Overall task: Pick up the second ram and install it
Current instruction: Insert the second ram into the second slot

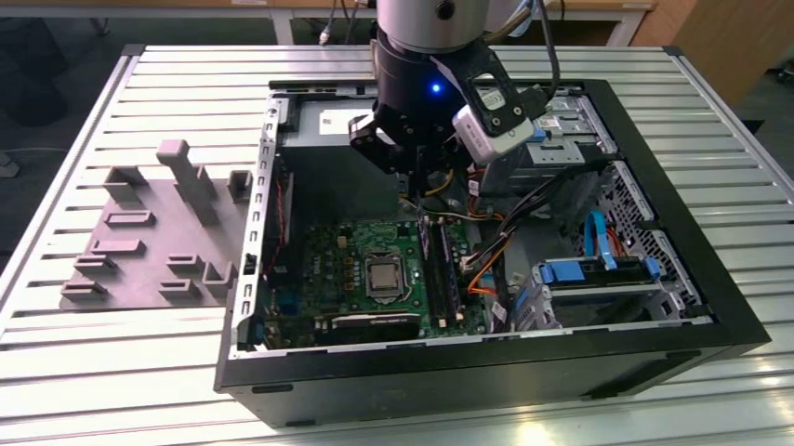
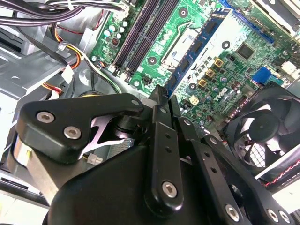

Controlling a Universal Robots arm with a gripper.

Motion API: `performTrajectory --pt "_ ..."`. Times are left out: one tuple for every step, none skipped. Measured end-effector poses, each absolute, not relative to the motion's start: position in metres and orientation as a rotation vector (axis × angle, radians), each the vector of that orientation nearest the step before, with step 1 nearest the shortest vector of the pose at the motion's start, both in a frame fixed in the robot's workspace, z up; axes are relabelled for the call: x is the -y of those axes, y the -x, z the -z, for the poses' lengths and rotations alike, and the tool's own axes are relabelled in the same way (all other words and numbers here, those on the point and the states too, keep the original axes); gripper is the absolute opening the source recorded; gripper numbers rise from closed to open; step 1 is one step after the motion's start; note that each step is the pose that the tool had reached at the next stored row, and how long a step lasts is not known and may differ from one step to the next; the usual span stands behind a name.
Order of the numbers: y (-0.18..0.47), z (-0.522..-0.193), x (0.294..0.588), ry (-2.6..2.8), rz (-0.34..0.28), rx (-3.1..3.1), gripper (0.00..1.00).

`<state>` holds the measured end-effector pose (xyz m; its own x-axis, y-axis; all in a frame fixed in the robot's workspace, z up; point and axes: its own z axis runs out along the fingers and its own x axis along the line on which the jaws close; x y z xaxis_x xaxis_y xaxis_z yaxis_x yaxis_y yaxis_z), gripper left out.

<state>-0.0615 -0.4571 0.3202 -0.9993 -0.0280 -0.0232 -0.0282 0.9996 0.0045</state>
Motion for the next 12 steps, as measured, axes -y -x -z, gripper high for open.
performTrajectory --pt "0.062 -0.32 0.457 0.044 -0.008 -3.118 0.14" --pt "0.061 -0.32 0.457 0.044 -0.008 -3.118 0.14" --pt "0.06 -0.32 0.457 0.044 -0.008 -3.118 0.14" --pt "0.059 -0.32 0.457 0.044 -0.008 -3.118 0.14" --pt "0.058 -0.319 0.457 0.044 -0.008 -3.118 0.14" --pt "0.056 -0.318 0.457 0.044 -0.008 -3.118 0.14" --pt "0.056 -0.317 0.457 0.044 -0.008 -3.118 0.14" --pt "0.056 -0.316 0.457 0.044 -0.008 -3.118 0.14" --pt "0.056 -0.314 0.457 0.044 -0.008 -3.118 0.14" --pt "0.056 -0.312 0.458 0.044 -0.007 -3.118 0.14" --pt "0.055 -0.31 0.458 0.044 -0.007 -3.118 0.14" --pt "0.055 -0.309 0.458 0.044 -0.007 -3.118 0.14"
